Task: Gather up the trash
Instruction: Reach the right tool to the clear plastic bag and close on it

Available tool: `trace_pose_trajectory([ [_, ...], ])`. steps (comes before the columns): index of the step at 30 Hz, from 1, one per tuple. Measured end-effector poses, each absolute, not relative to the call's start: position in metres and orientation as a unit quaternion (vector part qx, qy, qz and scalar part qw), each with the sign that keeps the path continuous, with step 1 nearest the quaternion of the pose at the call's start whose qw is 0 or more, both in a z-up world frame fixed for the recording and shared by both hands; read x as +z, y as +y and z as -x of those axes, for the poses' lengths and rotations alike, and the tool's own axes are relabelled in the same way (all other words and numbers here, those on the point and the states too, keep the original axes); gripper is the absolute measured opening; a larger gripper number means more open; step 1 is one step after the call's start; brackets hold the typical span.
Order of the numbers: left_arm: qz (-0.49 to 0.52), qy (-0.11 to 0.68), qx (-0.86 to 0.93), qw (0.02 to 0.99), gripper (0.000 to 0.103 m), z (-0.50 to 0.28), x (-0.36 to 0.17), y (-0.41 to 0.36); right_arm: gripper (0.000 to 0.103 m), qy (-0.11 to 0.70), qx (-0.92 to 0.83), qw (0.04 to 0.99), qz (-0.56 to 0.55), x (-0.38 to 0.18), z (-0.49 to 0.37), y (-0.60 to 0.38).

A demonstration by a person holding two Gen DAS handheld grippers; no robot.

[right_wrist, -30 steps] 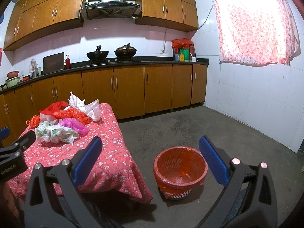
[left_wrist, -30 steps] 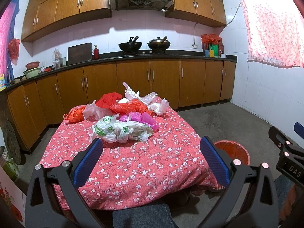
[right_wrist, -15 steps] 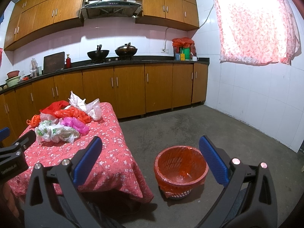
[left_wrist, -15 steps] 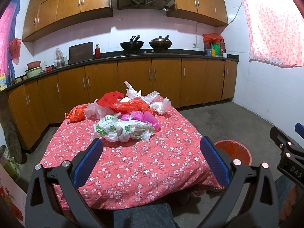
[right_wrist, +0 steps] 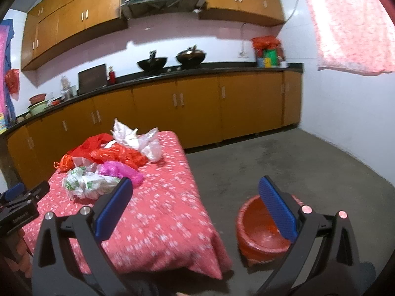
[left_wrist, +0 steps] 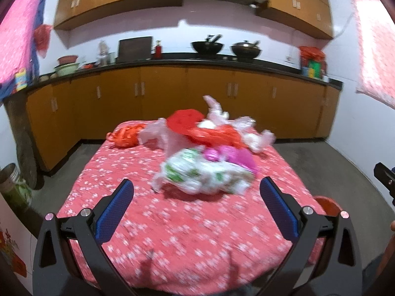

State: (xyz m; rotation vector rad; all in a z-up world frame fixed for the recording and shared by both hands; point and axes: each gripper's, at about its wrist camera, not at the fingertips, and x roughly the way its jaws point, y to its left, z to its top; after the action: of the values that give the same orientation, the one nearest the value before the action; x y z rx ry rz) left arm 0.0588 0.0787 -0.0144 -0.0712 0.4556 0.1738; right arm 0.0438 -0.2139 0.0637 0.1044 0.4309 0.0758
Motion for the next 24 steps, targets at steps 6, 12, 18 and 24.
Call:
trace_pose_trajectory([
  [6, 0.041, 0.241, 0.106, 0.964, 0.089, -0.095, -0.027, 0.116, 0.087, 0.252, 0.072, 0.964, -0.033, 0.049, -0.115, -0.174],
  [12, 0.037, 0.252, 0.101, 0.962, 0.088, -0.126, -0.042, 0.135, 0.072, 0.298, 0.087, 0.949, -0.049, 0.024, -0.189, -0.149],
  [18, 0.047, 0.247, 0.082, 0.964, 0.088, -0.139, -0.053, 0.145, 0.071, 0.317, 0.070, 0.943, -0.072, 0.000, -0.260, -0.131],
  [24, 0.044, 0.243, 0.059, 0.967, 0.085, -0.147, -0.057, 0.144, 0.065, 0.330, 0.063, 0.939, -0.079, -0.019, -0.300, -0.117],
])
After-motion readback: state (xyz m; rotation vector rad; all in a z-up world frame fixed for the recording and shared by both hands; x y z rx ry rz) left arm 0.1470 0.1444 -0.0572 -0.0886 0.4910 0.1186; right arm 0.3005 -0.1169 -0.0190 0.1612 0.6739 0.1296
